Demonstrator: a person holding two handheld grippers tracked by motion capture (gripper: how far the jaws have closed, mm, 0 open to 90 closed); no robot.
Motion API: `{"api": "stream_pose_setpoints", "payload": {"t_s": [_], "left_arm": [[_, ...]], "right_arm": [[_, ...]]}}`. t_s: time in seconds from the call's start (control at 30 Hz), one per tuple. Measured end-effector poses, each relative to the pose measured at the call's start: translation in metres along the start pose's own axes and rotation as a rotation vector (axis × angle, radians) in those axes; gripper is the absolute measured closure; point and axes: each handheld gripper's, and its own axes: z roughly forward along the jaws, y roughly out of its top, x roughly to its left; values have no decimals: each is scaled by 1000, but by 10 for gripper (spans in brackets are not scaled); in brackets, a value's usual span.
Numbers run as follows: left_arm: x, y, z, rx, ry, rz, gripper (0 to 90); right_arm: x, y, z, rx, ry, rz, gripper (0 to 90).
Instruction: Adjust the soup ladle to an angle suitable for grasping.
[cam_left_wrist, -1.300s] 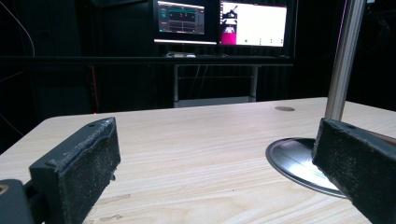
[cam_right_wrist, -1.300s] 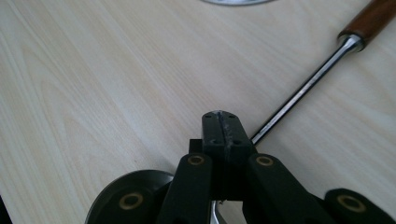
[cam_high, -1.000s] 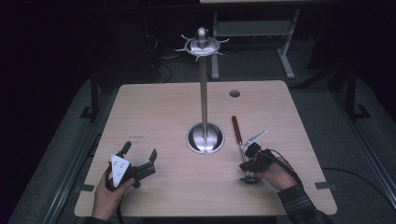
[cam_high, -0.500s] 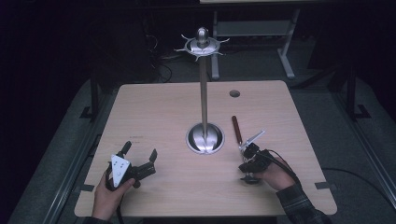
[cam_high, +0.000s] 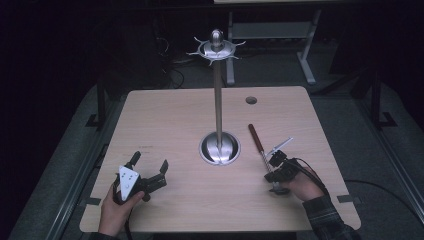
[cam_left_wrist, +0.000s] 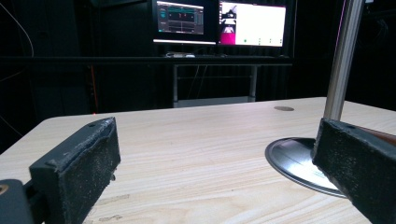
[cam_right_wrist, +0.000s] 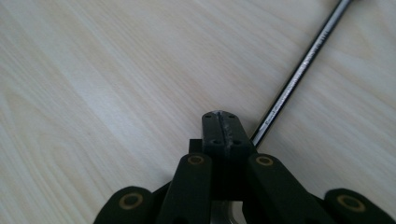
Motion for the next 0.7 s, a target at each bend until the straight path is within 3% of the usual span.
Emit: {"api": "stream_pose_setpoints", "payload": {"t_s": [0.27,0.7], "left_arm": [[0,0,0,1,1,-1,3],[0,0,0,-1,1,-2,2]], "right_arm": [[-19,-8,-6,0,-28,55,898],[-41,-16,-15,-8,-68,95,899]]}}
